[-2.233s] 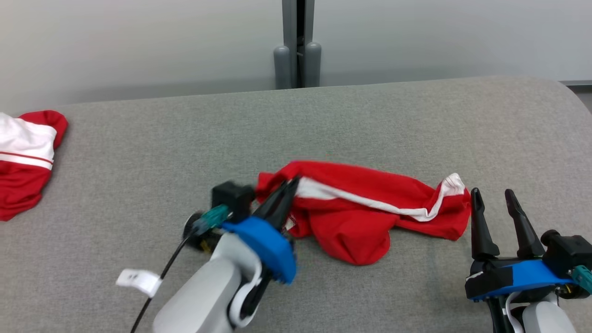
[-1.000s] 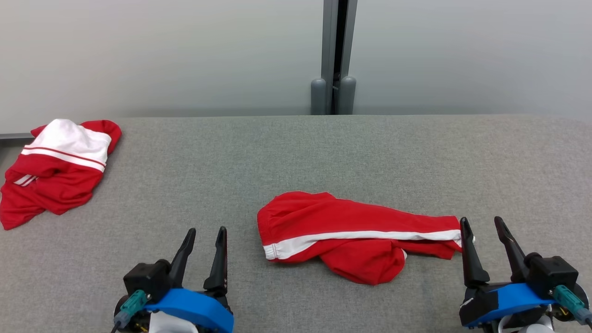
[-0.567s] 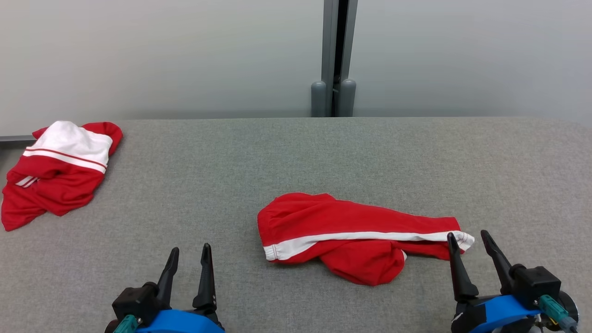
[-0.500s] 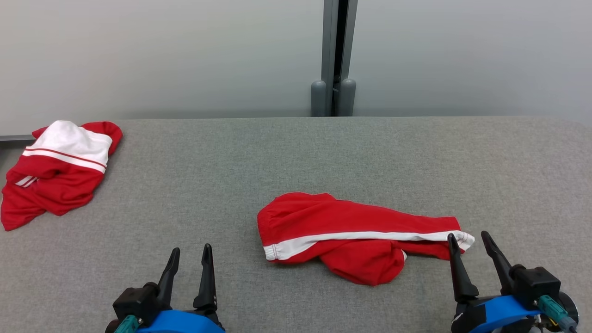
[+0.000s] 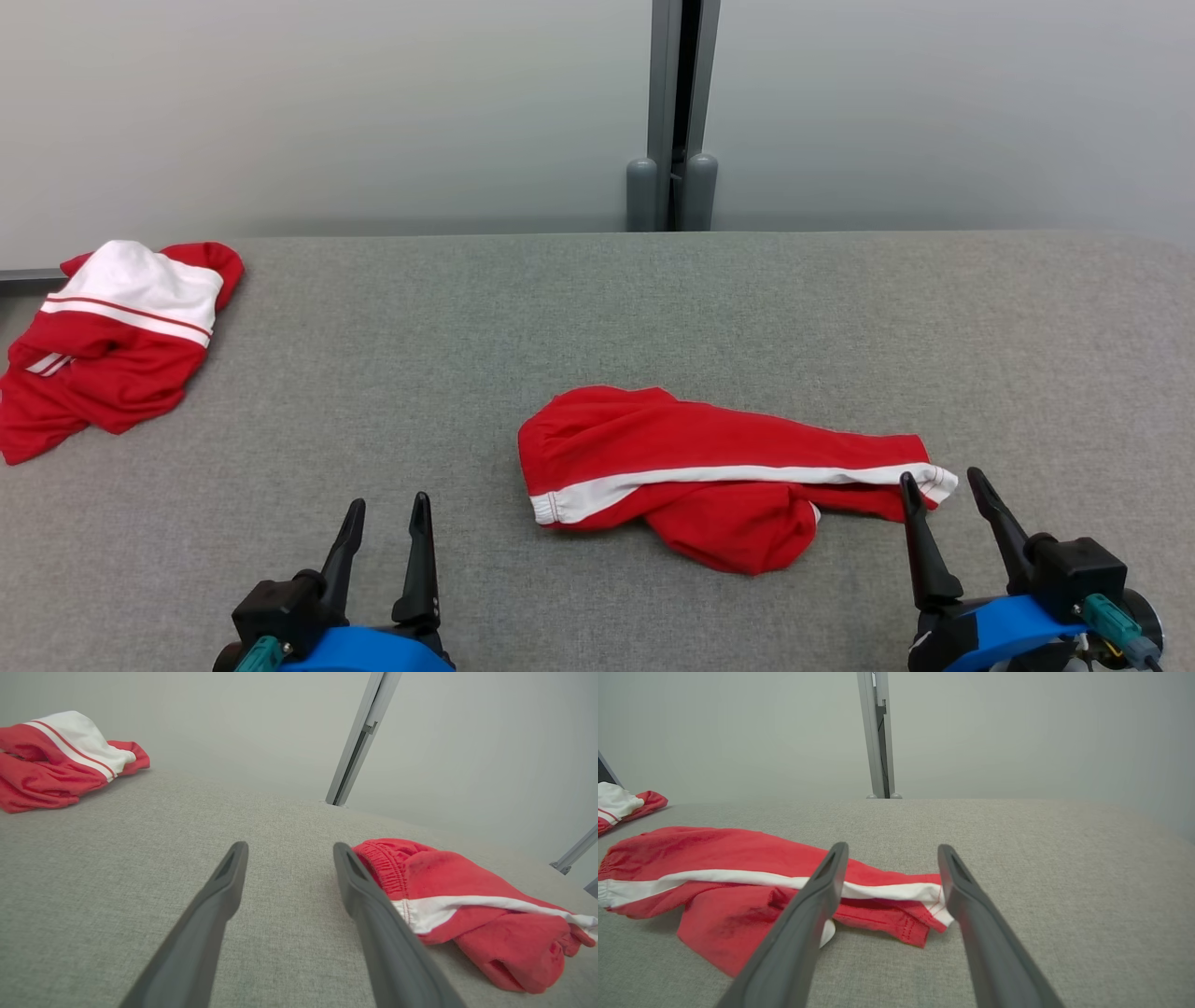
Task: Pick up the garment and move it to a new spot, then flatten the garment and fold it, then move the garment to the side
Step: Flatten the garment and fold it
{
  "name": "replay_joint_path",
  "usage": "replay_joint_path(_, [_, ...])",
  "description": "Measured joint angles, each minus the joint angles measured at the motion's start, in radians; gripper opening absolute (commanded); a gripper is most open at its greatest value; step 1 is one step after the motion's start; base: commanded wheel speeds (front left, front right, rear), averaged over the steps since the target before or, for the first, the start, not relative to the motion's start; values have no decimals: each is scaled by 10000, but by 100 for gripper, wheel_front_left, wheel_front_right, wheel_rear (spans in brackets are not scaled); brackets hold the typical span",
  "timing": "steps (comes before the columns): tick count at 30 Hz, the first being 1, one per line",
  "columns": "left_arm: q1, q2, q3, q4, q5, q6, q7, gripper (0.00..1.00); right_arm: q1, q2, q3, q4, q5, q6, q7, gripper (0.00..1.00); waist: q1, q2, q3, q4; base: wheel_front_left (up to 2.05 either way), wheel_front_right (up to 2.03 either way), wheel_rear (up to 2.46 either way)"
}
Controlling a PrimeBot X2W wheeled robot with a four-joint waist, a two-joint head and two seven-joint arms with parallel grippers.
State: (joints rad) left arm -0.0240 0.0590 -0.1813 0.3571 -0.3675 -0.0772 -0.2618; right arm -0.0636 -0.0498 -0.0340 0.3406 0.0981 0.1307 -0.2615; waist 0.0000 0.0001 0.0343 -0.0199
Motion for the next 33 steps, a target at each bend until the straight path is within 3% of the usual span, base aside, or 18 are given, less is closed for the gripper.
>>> replay_joint_path(6, [-39,-27,-75,178,228,-117,0,100,-4,0,-4,10,2,0,-2,100,0,0,62,-28,0,0,0])
replay_joint_path(11, [-157,-21,-1104,640,267,-393,472,100,-55,0,-65,10,-2,0,-2,100,0,0,183,-87,0,0,0])
replay_joint_path(19, [-988,384,-2546,1024,-579,-516,1438,100,-295,0,-268,104,-119,0,-2,100,0,-1,527,-428,0,0,0])
replay_joint_path(30, [-1992,631,-3425,1547,-1684,-516,1139,100,-795,-2,-453,876,-591,0,311,100,0,0,913,-743,0,0,0])
replay_joint_path(31, [-2057,656,-3503,1551,-1749,-516,1103,92,-865,0,-456,949,-623,0,332,100,0,0,942,-745,0,0,0])
replay_joint_path(32, [-2104,677,-3555,1544,-1856,-516,1064,77,-959,0,-454,1047,-654,0,414,100,0,0,970,-744,0,0,0])
replay_joint_path(33, [-2127,694,-3605,1532,-1994,-516,1003,53,-1022,0,-449,1112,-692,0,454,100,1,0,996,-739,0,0,0])
